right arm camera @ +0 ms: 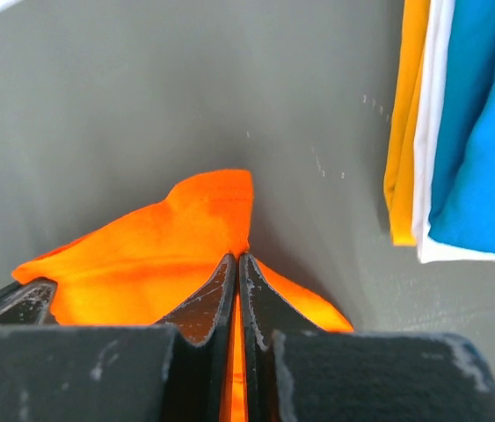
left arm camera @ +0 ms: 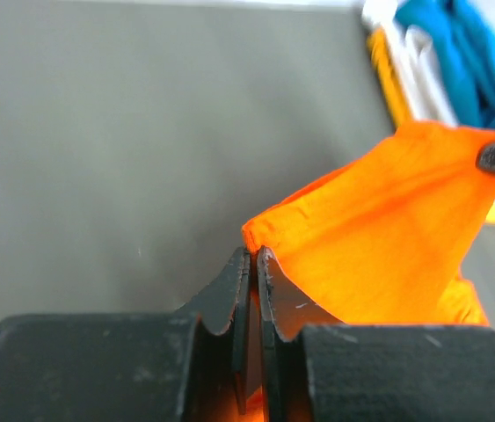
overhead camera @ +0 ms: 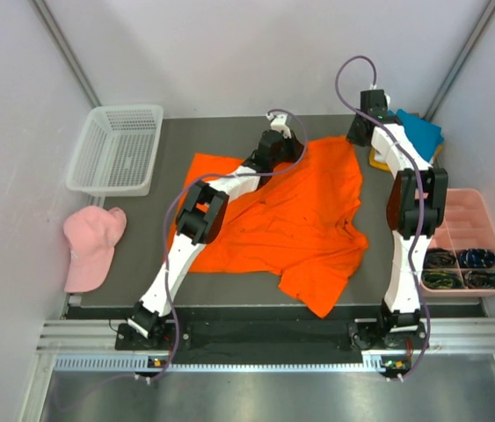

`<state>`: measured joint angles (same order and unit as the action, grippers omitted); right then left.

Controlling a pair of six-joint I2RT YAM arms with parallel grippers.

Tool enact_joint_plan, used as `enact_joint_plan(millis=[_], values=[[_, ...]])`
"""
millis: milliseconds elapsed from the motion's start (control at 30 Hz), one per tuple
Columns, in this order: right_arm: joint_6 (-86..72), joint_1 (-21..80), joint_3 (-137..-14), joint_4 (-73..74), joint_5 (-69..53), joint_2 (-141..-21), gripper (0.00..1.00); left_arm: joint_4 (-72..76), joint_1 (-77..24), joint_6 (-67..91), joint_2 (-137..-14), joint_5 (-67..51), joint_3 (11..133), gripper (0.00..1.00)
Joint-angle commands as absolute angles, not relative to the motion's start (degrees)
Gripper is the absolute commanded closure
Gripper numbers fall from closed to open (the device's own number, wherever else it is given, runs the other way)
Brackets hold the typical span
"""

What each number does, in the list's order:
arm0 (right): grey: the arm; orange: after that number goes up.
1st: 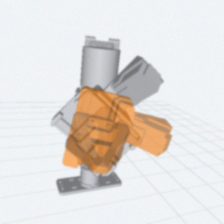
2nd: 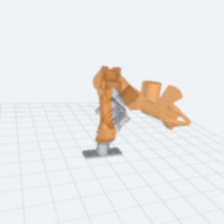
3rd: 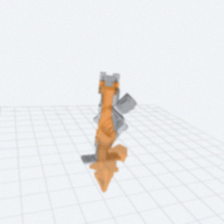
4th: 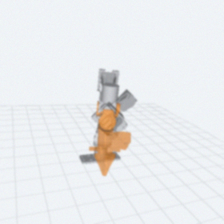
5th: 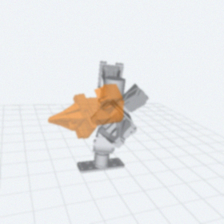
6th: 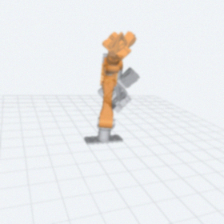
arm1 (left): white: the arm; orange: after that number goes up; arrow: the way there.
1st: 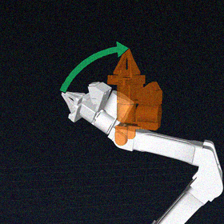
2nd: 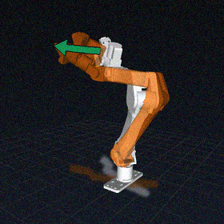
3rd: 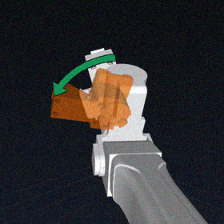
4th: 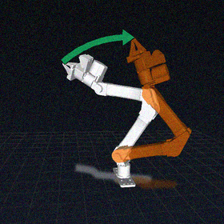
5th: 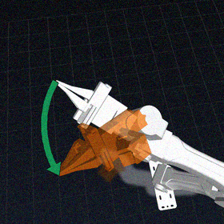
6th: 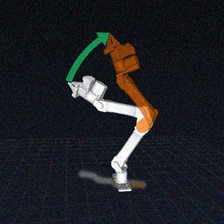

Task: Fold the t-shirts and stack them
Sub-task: Flatten out the tshirt

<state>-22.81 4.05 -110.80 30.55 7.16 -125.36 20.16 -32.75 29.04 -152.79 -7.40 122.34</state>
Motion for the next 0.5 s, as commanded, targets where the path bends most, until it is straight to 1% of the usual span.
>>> enact_joint_plan(millis=[0,300,467], values=[[-21.4,2.9,-115.2,28.2,8.2,-126.7,1.00,27.8,-32.3,28.2,-154.7,-3.6,127.0,0.96],[-21.4,2.8,-120.9,30.1,9.1,-130.6,1.00,29.1,-31.6,27.2,-158.4,-1.1,131.7,0.98],[-22.0,2.2,-121.8,29.3,10.3,-130.9,1.00,29.4,-30.7,27.8,-160.7,-0.5,134.2,0.98]])
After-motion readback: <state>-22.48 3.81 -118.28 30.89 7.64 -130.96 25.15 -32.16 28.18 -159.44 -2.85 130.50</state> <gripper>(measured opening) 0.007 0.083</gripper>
